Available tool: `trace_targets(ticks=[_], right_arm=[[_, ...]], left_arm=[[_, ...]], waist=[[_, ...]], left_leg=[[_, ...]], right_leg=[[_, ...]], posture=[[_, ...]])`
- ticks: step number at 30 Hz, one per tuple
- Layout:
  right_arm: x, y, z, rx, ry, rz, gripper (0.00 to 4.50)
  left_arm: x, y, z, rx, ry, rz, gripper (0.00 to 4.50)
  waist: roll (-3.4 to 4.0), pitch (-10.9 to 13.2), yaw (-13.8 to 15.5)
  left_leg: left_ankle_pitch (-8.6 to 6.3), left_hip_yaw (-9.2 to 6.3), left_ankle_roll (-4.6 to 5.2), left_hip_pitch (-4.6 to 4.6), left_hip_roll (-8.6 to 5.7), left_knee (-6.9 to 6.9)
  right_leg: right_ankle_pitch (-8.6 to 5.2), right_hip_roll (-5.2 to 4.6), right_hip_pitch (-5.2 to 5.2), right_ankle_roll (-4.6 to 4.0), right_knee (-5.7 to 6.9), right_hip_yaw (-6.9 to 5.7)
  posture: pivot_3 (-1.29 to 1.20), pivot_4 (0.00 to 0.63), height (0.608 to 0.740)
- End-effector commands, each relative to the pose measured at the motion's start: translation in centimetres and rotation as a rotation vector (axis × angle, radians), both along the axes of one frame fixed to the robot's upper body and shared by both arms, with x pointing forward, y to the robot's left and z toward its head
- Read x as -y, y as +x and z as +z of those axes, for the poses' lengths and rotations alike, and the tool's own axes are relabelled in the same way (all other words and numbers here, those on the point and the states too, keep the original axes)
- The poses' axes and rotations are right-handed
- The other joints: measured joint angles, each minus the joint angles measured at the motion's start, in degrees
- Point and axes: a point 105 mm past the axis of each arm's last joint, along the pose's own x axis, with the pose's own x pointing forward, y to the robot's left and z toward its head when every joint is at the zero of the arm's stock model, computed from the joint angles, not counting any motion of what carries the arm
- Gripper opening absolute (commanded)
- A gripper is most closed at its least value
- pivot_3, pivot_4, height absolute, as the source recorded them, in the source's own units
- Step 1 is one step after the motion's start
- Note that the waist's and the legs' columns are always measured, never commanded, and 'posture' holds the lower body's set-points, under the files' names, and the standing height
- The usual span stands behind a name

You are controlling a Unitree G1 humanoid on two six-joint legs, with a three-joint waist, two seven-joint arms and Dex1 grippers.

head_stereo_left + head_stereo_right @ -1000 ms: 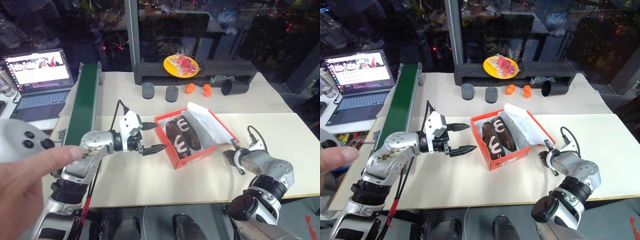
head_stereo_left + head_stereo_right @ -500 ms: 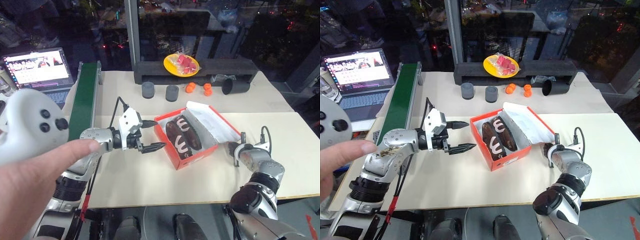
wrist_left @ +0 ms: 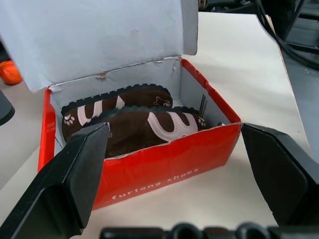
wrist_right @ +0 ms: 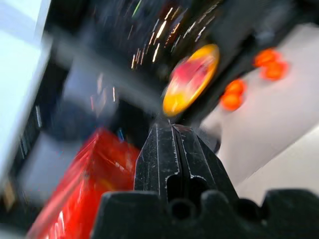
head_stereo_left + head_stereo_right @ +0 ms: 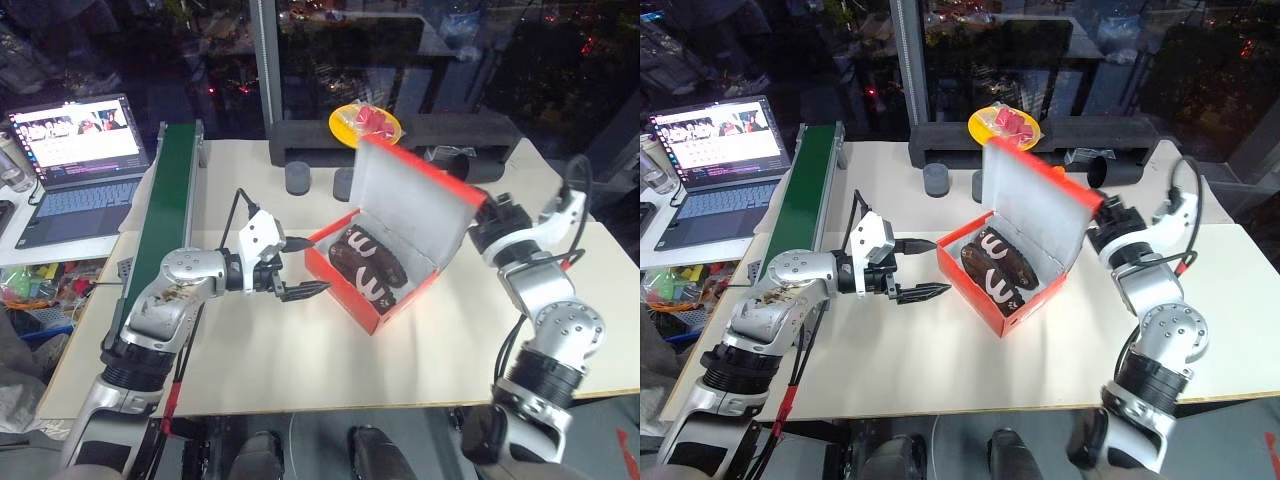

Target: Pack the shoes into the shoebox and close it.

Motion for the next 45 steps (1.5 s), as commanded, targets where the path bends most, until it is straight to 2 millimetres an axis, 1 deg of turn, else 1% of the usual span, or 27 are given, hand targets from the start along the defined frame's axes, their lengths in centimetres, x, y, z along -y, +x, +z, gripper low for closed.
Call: trace_targets(ticks=[1,3,6,7,10,12,15,17,20,23,27,32,34,35,36,38,39,41,43,44,45], right_arm=[[-2.7,-1.5,1.0,0.049,-0.193,0.110,0.03],[-3.5,-1.8,0.1,0.020,-0.302,0.151,0.03],[-4.7,-1.6,-2.5,-0.076,-0.523,0.204,0.03],[-5.0,-1.4,-3.0,-0.095,-0.569,0.209,0.03],[-6.1,-0.4,-4.4,-0.132,-0.652,0.239,0.03],[-6.7,0.6,-6.0,-0.181,-0.740,0.241,0.03],[-7.5,2.2,-8.3,-0.264,-0.821,0.253,0.03],[-7.4,2.5,-9.5,-0.307,-0.864,0.263,0.03],[-7.2,2.0,-11.9,-0.386,-0.933,0.304,0.03],[-7.2,1.5,-12.9,-0.412,-0.983,0.332,0.03],[-7.3,1.2,-13.5,-0.423,-1.032,0.354,0.03],[-7.9,0.9,-14.1,-0.427,-1.071,0.375,0.03],[-8.1,1.3,-13.4,-0.407,-1.034,0.354,0.03],[-8.1,1.7,-12.2,-0.372,-0.984,0.329,0.03],[-8.1,2.1,-10.6,-0.320,-0.924,0.299,0.03],[-7.7,2.7,-6.7,-0.203,-0.781,0.230,0.03],[-6.9,2.7,-4.5,-0.136,-0.718,0.182,0.03],[-5.1,2.4,-1.4,-0.041,-0.637,0.102,0.03],[-3.1,1.9,0.6,0.004,-0.565,0.029,0.03],[-1.6,1.6,1.5,0.024,-0.549,-0.033,0.03],[0.0,1.4,1.9,0.022,-0.571,-0.104,0.03]], left_arm=[[0.3,-0.2,1.4,0.046,-0.014,-0.018,4.50],[0.3,-0.3,1.4,0.046,-0.013,-0.019,4.50],[0.4,-0.3,1.3,0.046,-0.015,-0.020,4.50],[0.4,-0.3,1.3,0.045,-0.016,-0.018,4.50],[0.5,-0.2,1.3,0.043,-0.017,-0.016,4.50],[0.7,-0.3,1.2,0.042,-0.019,-0.019,4.50],[0.7,-0.4,1.1,0.040,-0.019,-0.020,4.50],[0.7,-0.4,1.0,0.040,-0.018,-0.018,4.50],[0.5,-0.4,0.9,0.040,-0.018,-0.004,4.50],[0.2,-0.3,0.8,0.040,-0.020,0.018,4.50],[0.0,-0.3,0.8,0.041,-0.023,0.039,4.50],[-0.1,-0.2,0.7,0.044,-0.034,0.068,4.50],[-0.4,0.0,0.7,0.040,-0.047,0.096,4.50],[-0.7,0.4,0.7,0.040,-0.057,0.128,4.50],[-1.1,0.8,0.8,0.042,-0.072,0.164,4.50],[-2.0,1.8,1.2,0.049,-0.108,0.250,4.50],[-2.5,2.4,1.5,0.050,-0.143,0.312,4.50],[-3.2,3.3,2.3,0.049,-0.217,0.407,4.50],[-4.0,4.3,2.7,0.051,-0.277,0.520,4.50],[-4.5,4.9,2.8,0.052,-0.308,0.597,4.50],[-5.1,5.4,2.7,0.047,-0.327,0.676,4.50]], waist=[[0.00,0.00,-0.06],[-0.01,0.00,0.08],[-0.01,0.00,0.13],[-0.01,0.00,0.13],[-0.01,0.00,0.08],[-0.02,0.00,0.03],[-0.02,0.01,0.12],[-0.02,0.01,0.17],[-0.06,-0.02,0.39],[-0.13,-0.08,0.42],[-0.23,-0.17,0.62],[-0.45,-0.34,0.67],[-0.55,-0.43,0.67],[-0.62,-0.48,0.68],[-0.65,-0.50,0.67],[-0.66,-0.49,0.66],[-0.66,-0.48,0.61],[-0.59,-0.44,0.82],[-0.59,-0.44,1.35],[-0.59,-0.44,1.55],[-0.59,-0.44,1.83]], left_leg=[[0.00,0.00,0.00,0.01,0.01,0.00],[0.00,0.00,0.00,0.03,0.02,0.00],[0.00,0.01,0.00,0.01,-0.01,0.01],[0.00,0.03,0.00,0.00,-0.02,0.02],[0.00,0.02,0.00,-0.01,-0.01,0.01],[0.00,0.02,0.00,-0.01,0.00,0.02],[0.00,0.02,0.00,-0.01,-0.01,0.07],[0.00,0.02,0.00,-0.04,-0.02,0.08],[0.00,-0.01,0.00,-0.05,-0.02,0.08],[0.00,-0.03,0.00,0.00,-0.01,0.09],[0.00,-0.05,0.00,0.14,-0.01,0.11],[0.00,-0.05,0.00,0.15,0.00,0.10],[0.00,-0.04,0.00,0.17,0.01,0.10],[0.00,-0.04,0.00,0.20,0.01,0.10],[0.00,-0.04,0.00,0.21,0.01,0.10],[0.00,-0.04,0.00,0.19,0.02,0.11],[0.00,-0.03,0.00,0.18,0.02,0.11],[0.00,-0.04,0.00,0.07,0.01,0.10],[0.00,-0.08,0.00,-0.06,0.01,0.10],[0.00,-0.12,0.00,-0.11,0.01,0.10],[-0.01,-0.15,0.00,-0.13,0.01,0.10]], right_leg=[[0.00,0.00,0.01,-0.01,0.00,0.00],[0.00,0.01,0.02,-0.01,0.00,-0.01],[-0.01,-0.01,0.01,-0.01,-0.02,-0.01],[-0.01,-0.03,0.01,-0.01,-0.03,0.00],[-0.01,-0.01,-0.02,-0.03,-0.04,0.00],[-0.01,0.00,-0.02,-0.03,-0.02,0.00],[-0.01,0.00,-0.01,-0.03,-0.01,0.00],[-0.01,0.00,-0.02,-0.03,-0.02,-0.01],[-0.02,-0.01,0.01,-0.02,-0.02,-0.05],[-0.01,-0.01,0.07,-0.03,-0.01,-0.08],[-0.02,-0.01,0.18,-0.03,0.02,-0.11],[-0.03,-0.01,0.18,-0.03,0.02,-0.11],[-0.02,0.00,0.19,-0.04,0.03,-0.11],[-0.03,0.00,0.21,-0.04,0.04,-0.11],[-0.03,0.00,0.22,-0.04,0.04,-0.11],[-0.02,-0.01,0.20,-0.05,0.05,-0.11],[-0.01,-0.01,0.17,-0.05,0.06,-0.10],[-0.02,-0.01,0.05,-0.04,0.11,-0.09],[-0.01,-0.01,-0.03,-0.03,0.09,-0.13],[-0.01,-0.02,-0.04,-0.03,0.08,-0.17],[-0.01,-0.02,-0.04,-0.04,0.04,-0.22]], posture=[[0.00,0.150,0.740],[0.00,0.150,0.740],[0.00,0.150,0.740],[0.00,0.150,0.740],[0.00,0.150,0.740],[0.00,0.150,0.740],[0.00,0.150,0.740],[0.00,0.150,0.740],[0.00,0.150,0.740],[0.00,0.150,0.740],[0.00,0.150,0.740],[0.00,0.150,0.740],[0.00,0.150,0.740],[0.00,0.150,0.740],[0.00,0.150,0.740],[0.00,0.150,0.740],[0.00,0.150,0.740],[0.00,0.150,0.740],[0.00,0.150,0.740],[0.00,0.150,0.740],[0.00,0.150,0.740]])
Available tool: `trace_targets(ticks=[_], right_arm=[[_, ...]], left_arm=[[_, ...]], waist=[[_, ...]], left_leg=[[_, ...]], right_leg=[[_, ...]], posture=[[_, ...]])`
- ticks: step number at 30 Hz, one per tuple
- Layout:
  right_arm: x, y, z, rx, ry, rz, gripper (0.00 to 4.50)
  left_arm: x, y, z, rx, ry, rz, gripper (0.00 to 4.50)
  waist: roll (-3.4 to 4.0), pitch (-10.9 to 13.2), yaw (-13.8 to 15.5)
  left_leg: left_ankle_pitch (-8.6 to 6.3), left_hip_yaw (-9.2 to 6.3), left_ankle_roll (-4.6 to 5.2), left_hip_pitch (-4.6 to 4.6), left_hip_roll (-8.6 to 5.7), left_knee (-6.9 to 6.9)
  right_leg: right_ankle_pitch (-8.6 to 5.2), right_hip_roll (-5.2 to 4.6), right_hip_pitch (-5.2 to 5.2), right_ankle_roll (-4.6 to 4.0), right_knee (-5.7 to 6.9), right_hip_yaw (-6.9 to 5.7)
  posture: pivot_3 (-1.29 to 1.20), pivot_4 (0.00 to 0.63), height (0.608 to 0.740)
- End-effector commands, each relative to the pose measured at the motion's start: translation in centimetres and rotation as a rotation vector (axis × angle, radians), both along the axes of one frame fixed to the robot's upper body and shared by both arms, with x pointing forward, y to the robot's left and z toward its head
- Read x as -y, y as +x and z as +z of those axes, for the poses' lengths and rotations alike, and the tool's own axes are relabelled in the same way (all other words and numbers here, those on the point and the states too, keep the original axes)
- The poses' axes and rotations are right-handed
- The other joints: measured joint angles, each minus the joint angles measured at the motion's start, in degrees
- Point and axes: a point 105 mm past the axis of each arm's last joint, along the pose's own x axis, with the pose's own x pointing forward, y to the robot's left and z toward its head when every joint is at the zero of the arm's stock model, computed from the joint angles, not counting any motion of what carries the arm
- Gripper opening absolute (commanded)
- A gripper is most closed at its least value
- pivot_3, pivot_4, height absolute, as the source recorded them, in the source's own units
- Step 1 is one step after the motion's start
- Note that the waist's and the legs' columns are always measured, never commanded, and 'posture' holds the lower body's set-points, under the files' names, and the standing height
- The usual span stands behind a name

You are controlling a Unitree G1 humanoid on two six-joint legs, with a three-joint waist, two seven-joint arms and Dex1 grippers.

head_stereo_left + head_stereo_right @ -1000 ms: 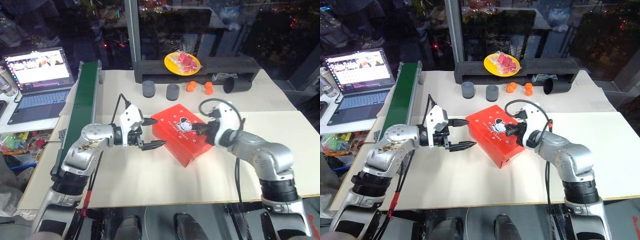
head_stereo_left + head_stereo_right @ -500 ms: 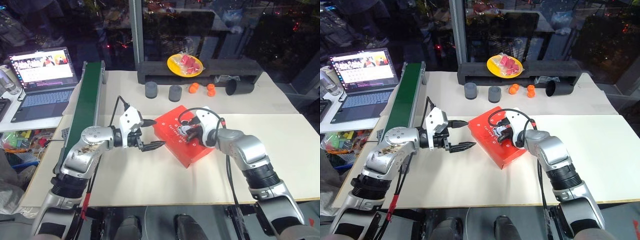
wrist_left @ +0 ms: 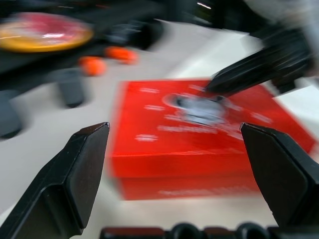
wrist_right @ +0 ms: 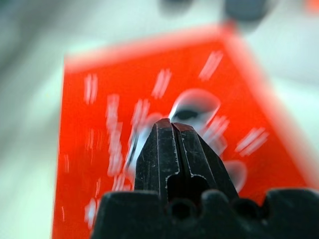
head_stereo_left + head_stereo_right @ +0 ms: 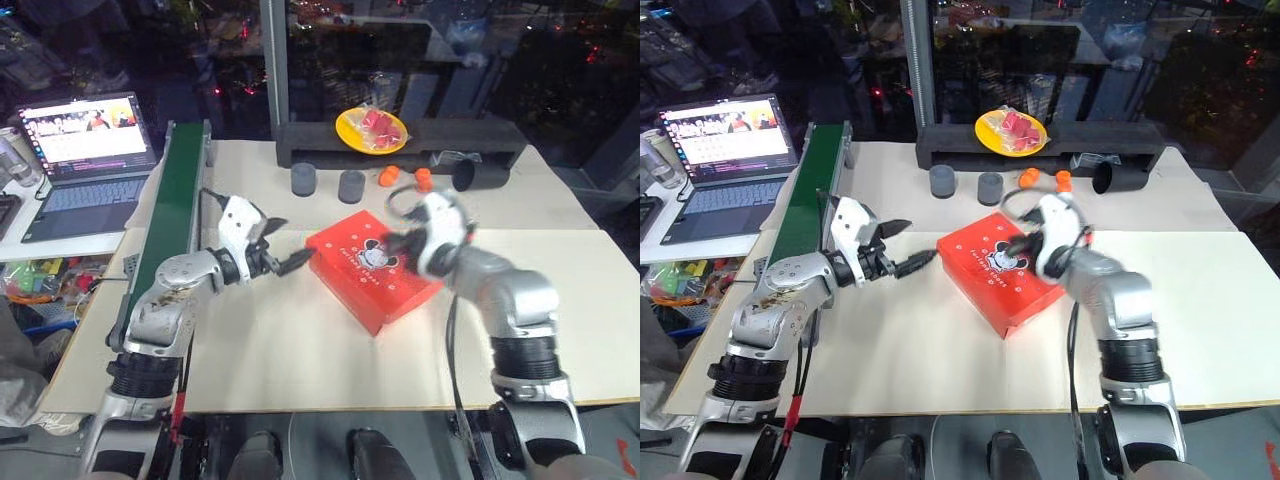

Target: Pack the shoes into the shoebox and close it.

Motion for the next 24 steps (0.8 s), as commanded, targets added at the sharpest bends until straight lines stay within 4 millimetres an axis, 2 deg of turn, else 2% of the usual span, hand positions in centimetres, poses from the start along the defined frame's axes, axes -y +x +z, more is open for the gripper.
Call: trace_targets(ticks=[1,4,7,9,13,19,24], right_arm=[[5.4,-1.1,3.5,0.150,-0.032,-0.207,0.03],[9.6,-1.5,2.5,0.153,-0.205,-0.414,0.03],[14.2,-2.5,-0.1,0.108,-0.450,-0.632,0.03],[15.7,-3.1,-1.6,0.079,-0.487,-0.702,0.03],[16.5,-3.6,-3.0,0.060,-0.451,-0.752,0.03],[16.9,-4.1,-4.5,0.035,-0.448,-0.763,0.03],[16.7,-4.5,-4.8,0.028,-0.449,-0.758,0.03]], left_arm=[[-2.4,1.9,1.3,0.030,-0.086,0.275,4.50],[-4.1,2.5,0.7,0.034,-0.111,0.455,4.50],[-6.7,3.0,-0.2,0.009,-0.147,0.649,4.50],[-7.8,3.1,-1.2,-0.015,-0.120,0.707,4.50],[-7.9,3.2,-1.7,-0.025,-0.108,0.703,4.50],[-7.4,2.7,-2.0,-0.023,-0.115,0.668,4.50],[-7.2,2.6,-2.2,-0.038,-0.119,0.643,4.50]], waist=[[0.00,0.00,0.51],[-0.01,-0.01,0.93],[-0.01,0.00,1.19],[0.00,-0.01,1.11],[0.00,-0.01,0.00],[0.00,-0.01,0.07],[0.00,-0.01,0.14]], left_leg=[[0.00,-0.06,0.00,-0.04,-0.02,0.00],[0.00,-0.09,0.00,-0.06,-0.08,0.01],[0.00,-0.08,0.00,-0.06,-0.11,0.01],[0.00,-0.08,-0.01,-0.04,-0.11,0.01],[0.01,-0.06,-0.01,0.01,-0.11,0.00],[0.01,-0.06,-0.03,0.03,-0.15,0.01],[0.02,-0.07,-0.03,0.02,-0.16,0.01]], right_leg=[[0.00,-0.02,0.01,0.00,-0.01,-0.05],[0.00,-0.07,0.05,0.00,-0.05,-0.09],[0.00,-0.08,0.04,-0.01,-0.05,-0.08],[0.00,-0.07,0.02,-0.01,-0.03,-0.07],[0.01,-0.04,0.02,-0.02,0.03,0.00],[0.01,-0.06,0.08,-0.01,-0.01,0.01],[0.01,-0.08,0.09,-0.01,-0.01,0.00]], posture=[[0.00,0.150,0.740],[0.00,0.150,0.740],[0.00,0.150,0.740],[0.00,0.150,0.740],[0.00,0.150,0.740],[0.00,0.150,0.740],[0.00,0.150,0.740]])
